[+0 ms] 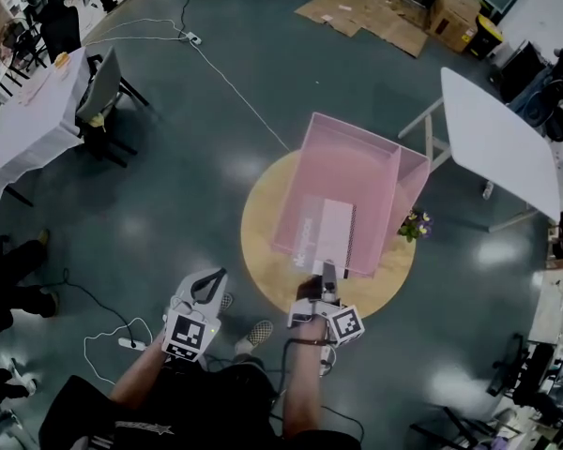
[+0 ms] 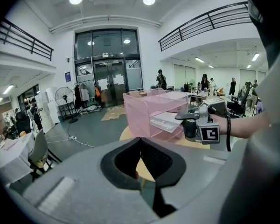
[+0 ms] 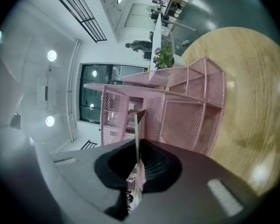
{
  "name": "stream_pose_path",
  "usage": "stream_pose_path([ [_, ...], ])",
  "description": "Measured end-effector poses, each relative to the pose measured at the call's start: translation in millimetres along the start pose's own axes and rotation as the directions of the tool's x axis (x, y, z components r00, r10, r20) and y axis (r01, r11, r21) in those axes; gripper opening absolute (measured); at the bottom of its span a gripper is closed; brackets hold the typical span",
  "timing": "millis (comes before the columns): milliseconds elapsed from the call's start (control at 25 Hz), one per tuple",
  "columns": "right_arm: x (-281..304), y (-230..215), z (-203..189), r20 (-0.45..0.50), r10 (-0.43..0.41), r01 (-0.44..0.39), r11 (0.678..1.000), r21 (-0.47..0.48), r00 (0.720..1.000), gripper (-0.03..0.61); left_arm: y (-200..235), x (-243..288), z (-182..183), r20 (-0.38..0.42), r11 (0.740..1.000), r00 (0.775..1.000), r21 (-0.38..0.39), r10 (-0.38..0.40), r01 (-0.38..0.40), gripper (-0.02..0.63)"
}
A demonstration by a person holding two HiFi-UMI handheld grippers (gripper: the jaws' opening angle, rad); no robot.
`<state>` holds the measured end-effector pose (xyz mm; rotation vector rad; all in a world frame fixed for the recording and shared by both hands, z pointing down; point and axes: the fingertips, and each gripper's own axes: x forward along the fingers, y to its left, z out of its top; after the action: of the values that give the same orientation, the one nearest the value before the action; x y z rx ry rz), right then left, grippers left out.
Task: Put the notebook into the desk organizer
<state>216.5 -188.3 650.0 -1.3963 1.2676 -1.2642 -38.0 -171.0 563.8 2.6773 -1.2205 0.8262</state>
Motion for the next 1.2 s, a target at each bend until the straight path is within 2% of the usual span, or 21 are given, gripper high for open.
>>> stream_pose_path([
  [280, 3.8, 1.5, 3.5, 0.018, -0.046, 0.047, 0.998, -0.049, 0.999, 0.041, -0.9, 2.4, -3.3, -0.003, 1.000, 1.000, -0.006, -0.005, 0.005, 0.011],
  [440, 6.1, 9.5, 3.9, 0.035, -0.055, 0.057, 0.996, -0.070, 0.998, 0.150, 1.9, 0.2, -5.5, -0.004, 1.000, 1.000, -0.008, -0.004, 0.003, 0.011],
  [960, -6.5, 9.1, 0.8, 0.046, -0.173, 0.177, 0.980, -0.092, 0.984, 0.205, -6.3, -12.5, -7.3, 0.008, 1.000, 1.000, -0.004, -0.013, 0.013, 0.011],
  [1200, -7.1, -0.4, -4.4, 0.045, -0.181, 0.185, 0.978, -0.100, 0.982, 0.317, -4.4, -19.4, -12.1, 0.008, 1.000, 1.000, -0.009, -0.002, 0.002, 0.011],
])
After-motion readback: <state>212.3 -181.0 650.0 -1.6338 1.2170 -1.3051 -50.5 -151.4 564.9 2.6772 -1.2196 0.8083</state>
